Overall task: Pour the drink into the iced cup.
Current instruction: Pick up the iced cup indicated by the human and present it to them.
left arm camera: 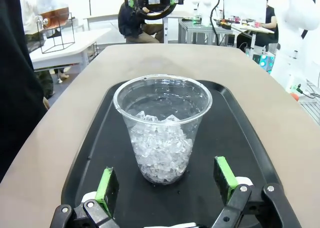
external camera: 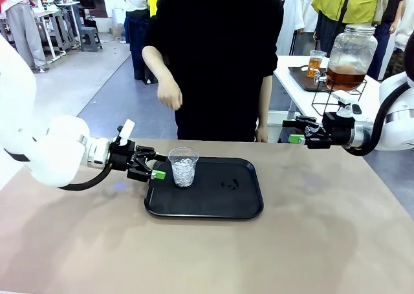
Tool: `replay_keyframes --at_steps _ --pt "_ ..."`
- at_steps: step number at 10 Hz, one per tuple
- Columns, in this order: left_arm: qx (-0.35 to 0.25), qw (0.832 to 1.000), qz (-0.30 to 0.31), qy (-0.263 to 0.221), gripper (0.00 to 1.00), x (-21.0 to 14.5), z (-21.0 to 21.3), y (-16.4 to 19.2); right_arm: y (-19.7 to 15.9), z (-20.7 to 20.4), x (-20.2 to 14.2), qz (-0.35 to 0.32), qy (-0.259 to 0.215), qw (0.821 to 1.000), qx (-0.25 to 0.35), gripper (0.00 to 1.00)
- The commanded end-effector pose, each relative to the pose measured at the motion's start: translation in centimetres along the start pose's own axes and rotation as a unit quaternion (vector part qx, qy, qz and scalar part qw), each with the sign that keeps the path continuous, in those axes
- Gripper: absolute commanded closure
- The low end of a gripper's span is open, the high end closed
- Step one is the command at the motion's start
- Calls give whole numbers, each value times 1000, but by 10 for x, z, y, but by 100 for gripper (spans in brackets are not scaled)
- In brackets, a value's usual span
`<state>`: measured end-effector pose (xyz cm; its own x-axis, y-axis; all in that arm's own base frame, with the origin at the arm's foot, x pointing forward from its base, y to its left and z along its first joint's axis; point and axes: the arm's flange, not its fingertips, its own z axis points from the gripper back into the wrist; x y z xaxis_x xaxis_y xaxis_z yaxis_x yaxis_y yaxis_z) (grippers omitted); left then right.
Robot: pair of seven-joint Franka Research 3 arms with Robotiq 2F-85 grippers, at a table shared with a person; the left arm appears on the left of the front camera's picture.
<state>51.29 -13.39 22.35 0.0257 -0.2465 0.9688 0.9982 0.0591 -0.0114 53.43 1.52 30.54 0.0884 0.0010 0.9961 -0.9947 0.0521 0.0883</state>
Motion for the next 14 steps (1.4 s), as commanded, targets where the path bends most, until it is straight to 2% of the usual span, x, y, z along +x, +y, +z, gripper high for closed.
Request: replay_keyframes --at_steps 1,14 --pt "13 1000 -14 -5 0 -2 -10 5 -2 0 3 3 0 1000 1 0" --pt "-18 999 -7 -27 0 -1 -47 17 -2 0 3 3 0 1000 1 0"
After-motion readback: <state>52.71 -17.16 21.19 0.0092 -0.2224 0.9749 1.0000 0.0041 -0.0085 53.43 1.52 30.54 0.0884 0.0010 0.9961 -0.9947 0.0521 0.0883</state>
